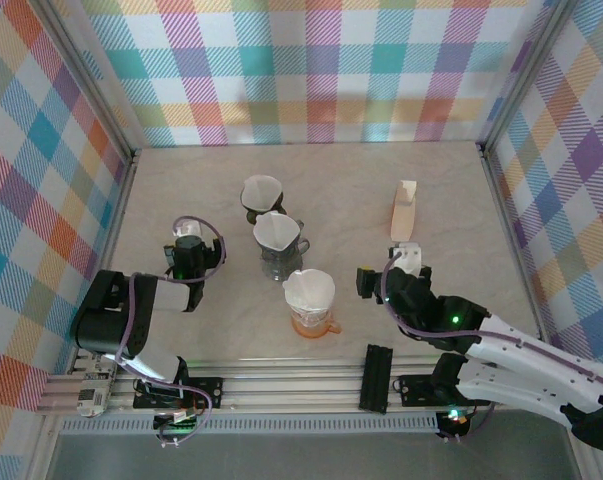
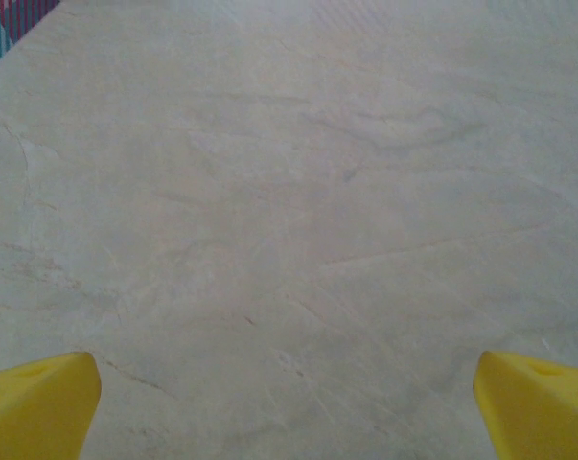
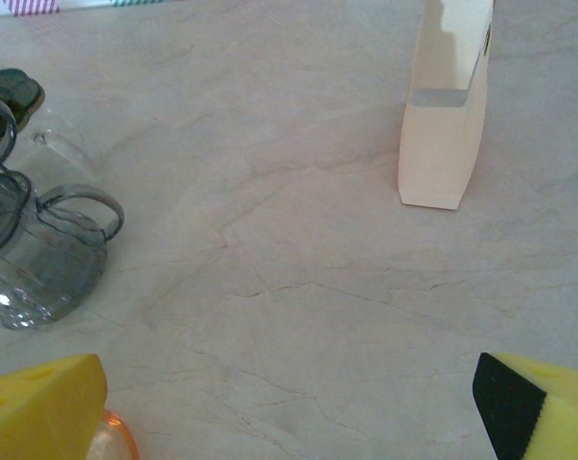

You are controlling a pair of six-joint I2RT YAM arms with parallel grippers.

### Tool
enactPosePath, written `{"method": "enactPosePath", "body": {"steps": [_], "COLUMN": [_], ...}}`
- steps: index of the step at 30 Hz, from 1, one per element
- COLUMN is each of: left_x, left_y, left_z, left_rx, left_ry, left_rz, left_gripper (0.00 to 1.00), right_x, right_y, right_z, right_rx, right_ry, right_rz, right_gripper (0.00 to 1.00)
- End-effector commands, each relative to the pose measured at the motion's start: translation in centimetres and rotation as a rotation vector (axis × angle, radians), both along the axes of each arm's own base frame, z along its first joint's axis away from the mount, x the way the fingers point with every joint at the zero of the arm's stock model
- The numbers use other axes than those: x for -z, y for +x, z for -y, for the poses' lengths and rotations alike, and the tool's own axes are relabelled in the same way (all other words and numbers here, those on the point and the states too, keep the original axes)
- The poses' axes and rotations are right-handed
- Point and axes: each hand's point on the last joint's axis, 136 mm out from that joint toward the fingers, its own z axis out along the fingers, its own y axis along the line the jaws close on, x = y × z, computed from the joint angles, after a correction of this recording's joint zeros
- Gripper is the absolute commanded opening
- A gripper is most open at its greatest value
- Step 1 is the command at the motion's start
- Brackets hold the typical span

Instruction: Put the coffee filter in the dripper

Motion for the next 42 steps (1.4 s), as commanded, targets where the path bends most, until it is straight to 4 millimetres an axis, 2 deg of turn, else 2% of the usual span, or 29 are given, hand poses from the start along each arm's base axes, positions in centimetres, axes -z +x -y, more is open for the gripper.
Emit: {"method": "enactPosePath", "body": {"steps": [1,6,12,17,22,24,28,32,37,42], "left_x": [-1.7,-1.7,-1.7,-1.6,-1.7,-1.7,-1.7,-1.7,-1.7,-1.7], "left_y": [1.0,1.0,1.0,1.0,1.1,1.1,1.0,1.0,1.0,1.0], "left_z": [0.1,0.1,0.1,0.1,0.0,0.0,0.0,0.1,0.1,0.1], "left_rx": [0.019,0.018,0.018,0.019,0.017,0.016,0.017,0.018,0.018,0.018], "left_ry": [-0.022,-0.022,-0.022,-0.022,-0.024,-0.024,-0.025,-0.024,-0.025,-0.026], "left_rz": [0.068,0.069,0.068,0.066,0.068,0.068,0.067,0.067,0.068,0.067], "left_gripper": [1.00,1.00,1.00,1.00,1.00,1.00,1.00,1.00,1.00,1.00], "right_x": [-1.1,-1.3,0.2,0.7,3.9,4.9,7.1,7.7,8.8,10.0], "right_y": [1.0,3.4,7.5,10.9,13.3,14.0,15.4,16.6,17.4,18.1], "right_z": [0.6,2.3,4.7,8.3,11.2,11.6,11.1,11.1,12.1,12.7], "right_rx": [0.017,0.100,0.153,0.210,0.206,0.194,0.149,0.126,0.145,0.117], "right_ry": [-0.021,-0.054,-0.188,-0.202,-0.152,-0.131,-0.154,-0.168,-0.132,-0.048], "right_rz": [0.063,0.097,0.117,0.162,0.176,0.185,0.189,0.210,0.226,0.150], "right_gripper": [0.99,0.99,0.99,0.99,0.99,0.99,0.99,0.99,0.99,0.99]}}
